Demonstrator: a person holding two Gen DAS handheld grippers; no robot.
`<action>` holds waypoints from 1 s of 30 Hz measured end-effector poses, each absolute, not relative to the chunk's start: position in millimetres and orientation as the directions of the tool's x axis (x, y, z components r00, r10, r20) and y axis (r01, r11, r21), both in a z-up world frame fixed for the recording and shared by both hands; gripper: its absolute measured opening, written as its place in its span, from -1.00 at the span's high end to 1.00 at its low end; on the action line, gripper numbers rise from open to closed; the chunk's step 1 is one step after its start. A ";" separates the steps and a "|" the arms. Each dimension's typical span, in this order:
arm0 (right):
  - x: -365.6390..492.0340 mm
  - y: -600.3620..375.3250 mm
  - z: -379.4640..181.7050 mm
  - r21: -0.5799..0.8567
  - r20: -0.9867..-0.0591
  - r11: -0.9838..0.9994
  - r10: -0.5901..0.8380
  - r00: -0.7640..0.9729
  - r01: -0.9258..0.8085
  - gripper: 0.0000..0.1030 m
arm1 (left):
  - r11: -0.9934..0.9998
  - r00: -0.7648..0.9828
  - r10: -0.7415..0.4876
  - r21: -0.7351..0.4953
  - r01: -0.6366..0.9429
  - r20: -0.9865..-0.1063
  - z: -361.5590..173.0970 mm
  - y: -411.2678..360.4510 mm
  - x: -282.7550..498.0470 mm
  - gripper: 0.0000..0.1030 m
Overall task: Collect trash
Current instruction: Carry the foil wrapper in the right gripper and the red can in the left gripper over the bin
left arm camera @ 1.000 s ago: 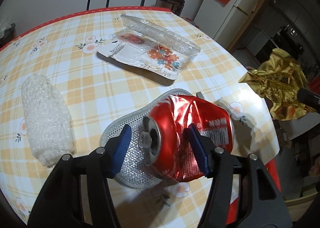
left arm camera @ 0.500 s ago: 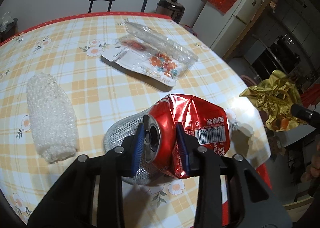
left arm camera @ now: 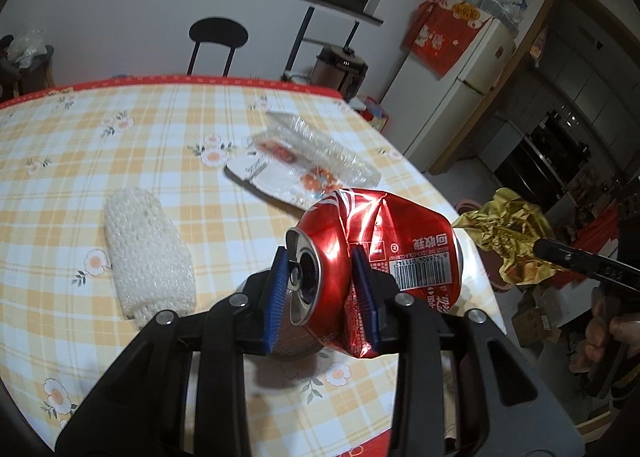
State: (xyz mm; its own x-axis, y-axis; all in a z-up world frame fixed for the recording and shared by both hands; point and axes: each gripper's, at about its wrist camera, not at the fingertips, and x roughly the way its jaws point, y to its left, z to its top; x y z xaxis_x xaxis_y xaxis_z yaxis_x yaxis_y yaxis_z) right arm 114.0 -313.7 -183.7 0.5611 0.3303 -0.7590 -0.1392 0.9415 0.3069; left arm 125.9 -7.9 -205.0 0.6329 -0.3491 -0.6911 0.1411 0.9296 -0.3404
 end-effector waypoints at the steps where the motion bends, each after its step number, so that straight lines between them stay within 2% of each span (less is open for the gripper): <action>1: 114.5 -316.0 -182.8 0.308 -0.756 0.941 0.332 0.564 -0.141 0.10 | 0.930 0.640 -0.346 -0.339 0.139 -0.686 -201.0 -9.6 124.1 0.33; 9: 129.4 -347.4 -174.4 0.311 -0.740 0.936 0.347 0.576 -0.164 0.10 | 0.931 0.686 -0.317 -0.354 0.093 -0.655 -180.2 -24.3 116.4 0.33; 17: 149.2 -418.6 -171.8 0.322 -0.726 0.938 0.334 0.602 -0.132 0.10 | 0.931 0.720 -0.286 -0.362 0.052 -0.633 -163.1 -62.4 117.8 0.33; 30: 191.7 -544.5 -218.4 0.350 -0.763 0.937 0.281 0.583 0.007 0.10 | 0.935 0.743 -0.225 -0.353 -0.017 -0.631 -149.1 -129.2 134.1 0.33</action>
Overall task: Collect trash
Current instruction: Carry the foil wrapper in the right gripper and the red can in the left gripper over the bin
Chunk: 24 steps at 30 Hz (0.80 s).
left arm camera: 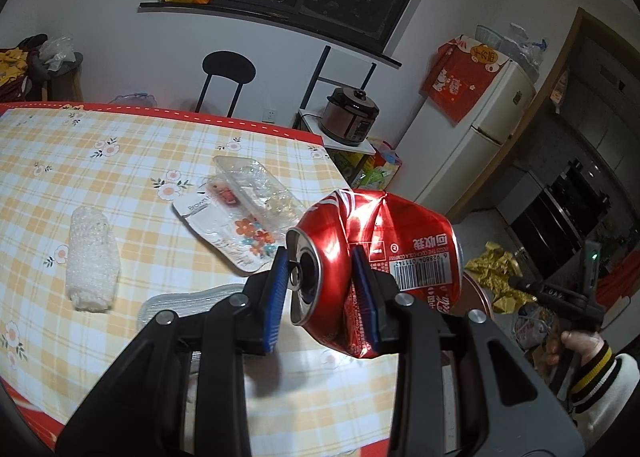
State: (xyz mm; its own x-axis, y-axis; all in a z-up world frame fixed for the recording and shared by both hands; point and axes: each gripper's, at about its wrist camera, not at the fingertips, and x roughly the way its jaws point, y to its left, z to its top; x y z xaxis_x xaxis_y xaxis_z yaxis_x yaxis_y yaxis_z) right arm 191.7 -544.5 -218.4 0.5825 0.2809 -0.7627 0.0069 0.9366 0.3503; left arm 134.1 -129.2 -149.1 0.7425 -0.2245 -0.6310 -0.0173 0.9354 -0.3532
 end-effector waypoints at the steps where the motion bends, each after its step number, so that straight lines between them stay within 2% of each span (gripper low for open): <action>1: 195.6 -552.0 -224.2 0.349 -0.769 0.937 0.277 0.576 0.017 0.10 | 0.935 0.744 -0.222 -0.353 -0.021 -0.631 -148.6 -132.8 134.9 0.33; 15: 222.5 -612.1 -276.9 0.370 -0.807 0.920 0.248 0.536 0.132 0.04 | 0.948 0.746 -0.197 -0.318 -0.021 -0.637 -144.2 -188.8 139.8 0.33; 17: 222.2 -617.0 -278.3 0.380 -0.803 0.914 0.251 0.541 0.140 -0.25 | 0.952 0.744 -0.200 -0.307 -0.008 -0.638 -141.9 -196.9 140.6 0.33; 24: 208.4 -629.5 -261.9 0.394 -0.768 0.908 0.242 0.593 0.140 -0.65 | 0.957 0.736 -0.234 -0.285 0.058 -0.635 -134.1 -224.9 150.2 0.33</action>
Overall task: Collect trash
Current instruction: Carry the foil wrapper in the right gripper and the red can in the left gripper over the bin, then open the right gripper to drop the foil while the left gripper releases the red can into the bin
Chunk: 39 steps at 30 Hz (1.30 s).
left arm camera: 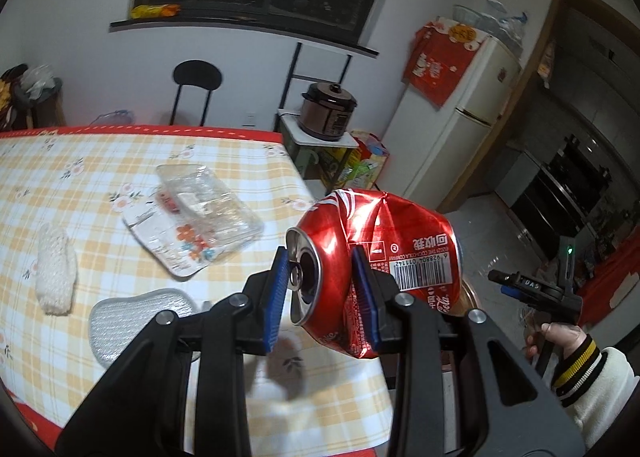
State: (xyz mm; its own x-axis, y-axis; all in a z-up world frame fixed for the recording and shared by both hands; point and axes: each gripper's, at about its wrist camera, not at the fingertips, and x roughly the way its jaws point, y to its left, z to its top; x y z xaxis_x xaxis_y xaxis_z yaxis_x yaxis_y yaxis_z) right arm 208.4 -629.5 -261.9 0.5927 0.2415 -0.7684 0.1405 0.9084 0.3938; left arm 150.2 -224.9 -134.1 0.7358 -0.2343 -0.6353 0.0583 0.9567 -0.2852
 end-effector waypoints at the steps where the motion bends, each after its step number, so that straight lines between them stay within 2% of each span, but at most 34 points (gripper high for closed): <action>1: 203.9 -632.7 -256.3 0.394 -0.760 0.908 0.234 0.606 0.143 -0.74 | 0.957 0.733 -0.245 -0.281 0.076 -0.634 -133.2 -231.1 152.6 0.33; 5: 188.0 -644.1 -233.5 0.369 -0.732 0.920 0.201 0.651 0.131 -0.90 | 0.952 0.720 -0.286 -0.274 0.137 -0.632 -131.6 -255.2 162.4 0.33; 16: 133.3 -676.7 -187.1 0.321 -0.681 0.937 0.126 0.721 0.140 -0.90 | 0.906 0.630 -0.420 -0.266 0.329 -0.653 -150.1 -349.7 195.3 0.33; 28: 74.0 -728.5 -190.5 0.305 -0.702 0.912 0.021 0.712 0.275 -0.90 | 0.837 0.505 -0.502 -0.249 0.487 -0.702 -186.4 -452.6 234.3 0.29; 29: 70.7 -731.7 -191.6 0.304 -0.705 0.909 0.013 0.709 0.286 -0.90 | 0.830 0.497 -0.510 -0.251 0.498 -0.702 -188.0 -458.5 236.9 0.22; 30: 67.4 -734.7 -193.0 0.304 -0.708 0.906 0.006 0.707 0.296 -0.90 | 0.824 0.492 -0.518 -0.256 0.505 -0.700 -187.8 -463.4 239.1 -0.10; 31: 65.2 -738.5 -195.2 0.303 -0.711 0.902 -0.001 0.703 0.308 -0.90 | 0.816 0.490 -0.533 -0.266 0.514 -0.690 -187.3 -467.9 241.6 -0.26; 39: 69.0 -732.1 -194.8 0.315 -0.707 0.900 0.011 0.707 0.301 -0.90 | 0.838 0.547 -0.519 -0.264 0.478 -0.656 -166.2 -446.7 239.0 -0.50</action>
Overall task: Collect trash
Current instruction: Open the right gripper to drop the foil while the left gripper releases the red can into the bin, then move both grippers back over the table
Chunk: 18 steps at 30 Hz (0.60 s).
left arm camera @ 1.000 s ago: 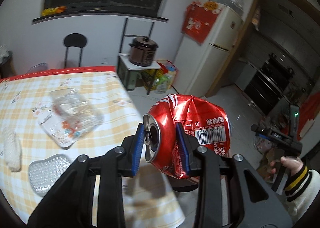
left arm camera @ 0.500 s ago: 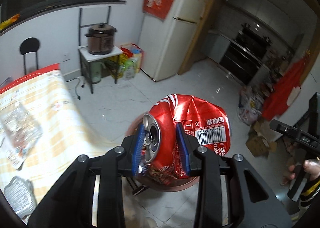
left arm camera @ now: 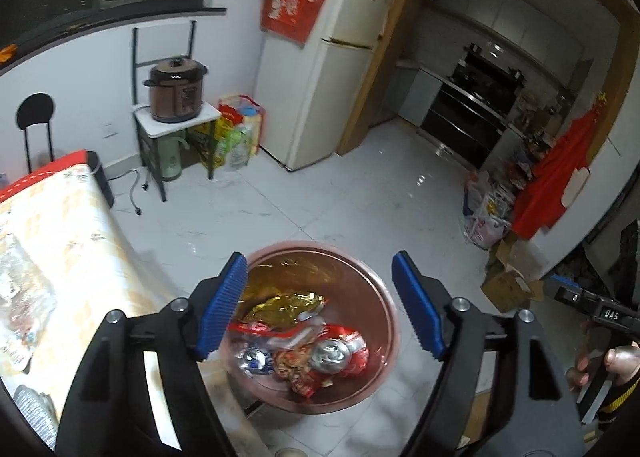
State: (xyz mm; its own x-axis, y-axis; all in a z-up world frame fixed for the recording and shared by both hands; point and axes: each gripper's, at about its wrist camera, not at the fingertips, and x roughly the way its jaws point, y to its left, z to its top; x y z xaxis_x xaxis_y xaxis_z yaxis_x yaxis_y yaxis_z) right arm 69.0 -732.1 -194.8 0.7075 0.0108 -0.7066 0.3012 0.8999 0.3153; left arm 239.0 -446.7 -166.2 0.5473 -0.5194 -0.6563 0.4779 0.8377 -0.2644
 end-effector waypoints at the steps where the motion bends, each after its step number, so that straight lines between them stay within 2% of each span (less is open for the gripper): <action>1: 69.2 -730.2 -193.7 0.317 -0.704 0.902 0.016 0.710 0.294 -0.90 | 0.844 0.560 -0.512 -0.262 0.467 -0.651 -161.6 -437.8 236.6 -0.63; 6: 81.9 -708.7 -183.9 0.322 -0.686 0.917 0.054 0.726 0.236 -0.90 | 0.885 0.630 -0.455 -0.239 0.400 -0.629 -139.2 -387.7 221.0 -0.69; 7: 86.1 -702.4 -181.6 0.322 -0.682 0.920 0.064 0.728 0.221 -0.90 | 0.894 0.645 -0.439 -0.234 0.381 -0.626 -134.6 -375.2 217.9 -0.83; 8: 90.0 -695.5 -179.4 0.324 -0.679 0.923 0.075 0.731 0.206 -0.90 | 0.904 0.661 -0.421 -0.231 0.359 -0.621 -130.5 -362.9 213.9 -0.87; 18: 125.1 -605.6 -160.9 0.333 -0.660 0.941 0.194 0.726 0.051 -0.90 | 0.971 0.789 -0.198 -0.226 0.077 -0.581 -93.2 -203.4 155.1 -0.88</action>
State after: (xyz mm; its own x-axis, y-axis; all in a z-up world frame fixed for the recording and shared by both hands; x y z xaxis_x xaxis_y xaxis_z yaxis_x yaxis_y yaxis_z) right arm 125.1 -605.6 -160.9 0.7259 0.1945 -0.6598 0.0507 0.9415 0.3333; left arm 155.1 -203.4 -93.2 0.7893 -0.1979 -0.5813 0.0774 0.9712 -0.2255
